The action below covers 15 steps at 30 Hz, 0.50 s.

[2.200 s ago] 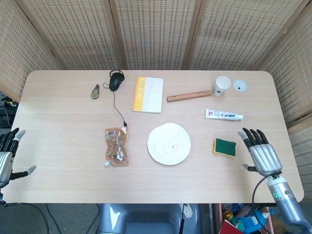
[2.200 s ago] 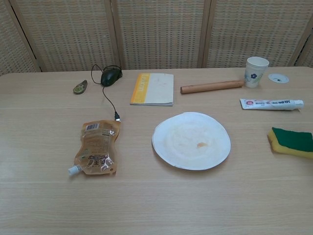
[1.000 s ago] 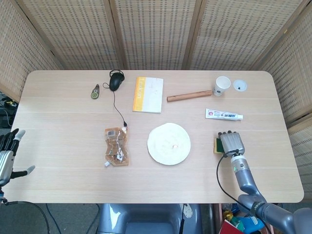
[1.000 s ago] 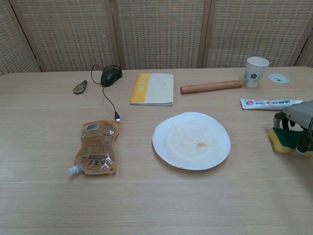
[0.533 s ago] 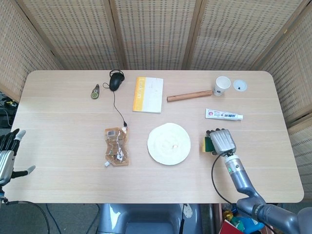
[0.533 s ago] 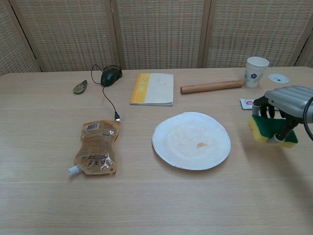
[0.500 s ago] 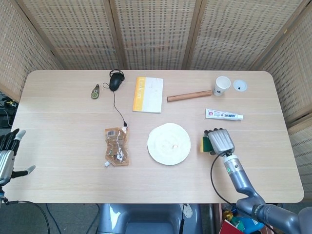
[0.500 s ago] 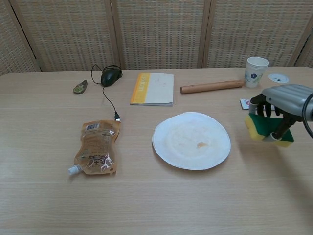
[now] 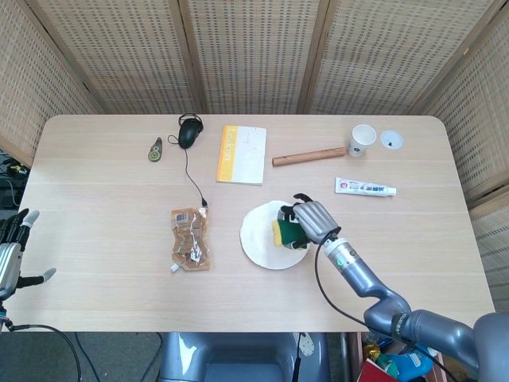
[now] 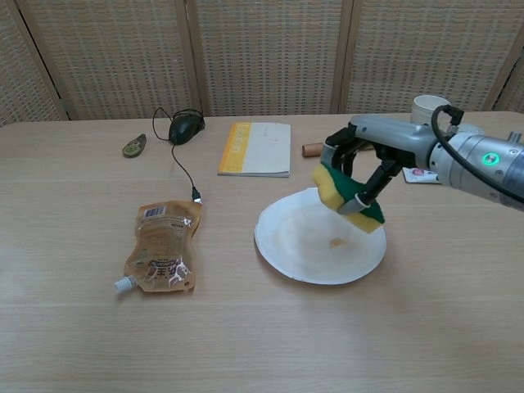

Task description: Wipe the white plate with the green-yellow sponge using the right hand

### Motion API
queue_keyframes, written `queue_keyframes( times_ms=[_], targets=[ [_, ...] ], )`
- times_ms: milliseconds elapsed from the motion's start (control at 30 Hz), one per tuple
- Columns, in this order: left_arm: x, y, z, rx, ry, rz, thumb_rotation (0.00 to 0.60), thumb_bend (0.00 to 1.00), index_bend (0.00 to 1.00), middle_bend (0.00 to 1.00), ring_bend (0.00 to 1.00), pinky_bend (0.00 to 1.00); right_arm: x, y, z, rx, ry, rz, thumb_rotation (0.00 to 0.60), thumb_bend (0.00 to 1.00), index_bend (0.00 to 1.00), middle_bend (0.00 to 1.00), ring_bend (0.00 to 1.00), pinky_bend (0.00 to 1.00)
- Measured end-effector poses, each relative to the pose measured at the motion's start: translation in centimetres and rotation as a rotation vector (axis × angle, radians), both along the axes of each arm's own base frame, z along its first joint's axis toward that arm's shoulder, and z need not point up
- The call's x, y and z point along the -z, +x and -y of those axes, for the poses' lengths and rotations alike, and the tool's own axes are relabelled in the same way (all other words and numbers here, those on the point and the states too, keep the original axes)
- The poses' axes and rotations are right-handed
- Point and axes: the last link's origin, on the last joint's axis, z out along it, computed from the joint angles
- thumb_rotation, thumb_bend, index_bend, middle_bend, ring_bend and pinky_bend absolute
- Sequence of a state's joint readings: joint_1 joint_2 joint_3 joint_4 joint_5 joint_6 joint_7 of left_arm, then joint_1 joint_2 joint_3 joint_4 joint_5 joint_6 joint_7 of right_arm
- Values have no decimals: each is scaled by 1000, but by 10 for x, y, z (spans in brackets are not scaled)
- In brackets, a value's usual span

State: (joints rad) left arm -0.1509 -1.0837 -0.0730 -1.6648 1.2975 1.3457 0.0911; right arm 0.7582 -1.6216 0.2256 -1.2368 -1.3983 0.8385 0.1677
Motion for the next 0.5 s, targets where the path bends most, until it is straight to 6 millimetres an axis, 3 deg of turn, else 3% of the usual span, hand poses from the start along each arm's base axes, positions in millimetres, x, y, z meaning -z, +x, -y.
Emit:
queue_keyframes(
  times_ms=[233, 500],
  targets=[
    [1, -2, -3, -12, -5, -1, 600, 0, 0, 0, 0, 0, 30, 17, 4, -61, 35, -24, 600, 99, 464, 536, 442, 123],
    [1, -5, -4, -21, -11, -3, 600, 0, 0, 0, 0, 0, 59, 9, 3, -65, 57, -75, 600, 142, 464, 536, 442, 123]
  ],
)
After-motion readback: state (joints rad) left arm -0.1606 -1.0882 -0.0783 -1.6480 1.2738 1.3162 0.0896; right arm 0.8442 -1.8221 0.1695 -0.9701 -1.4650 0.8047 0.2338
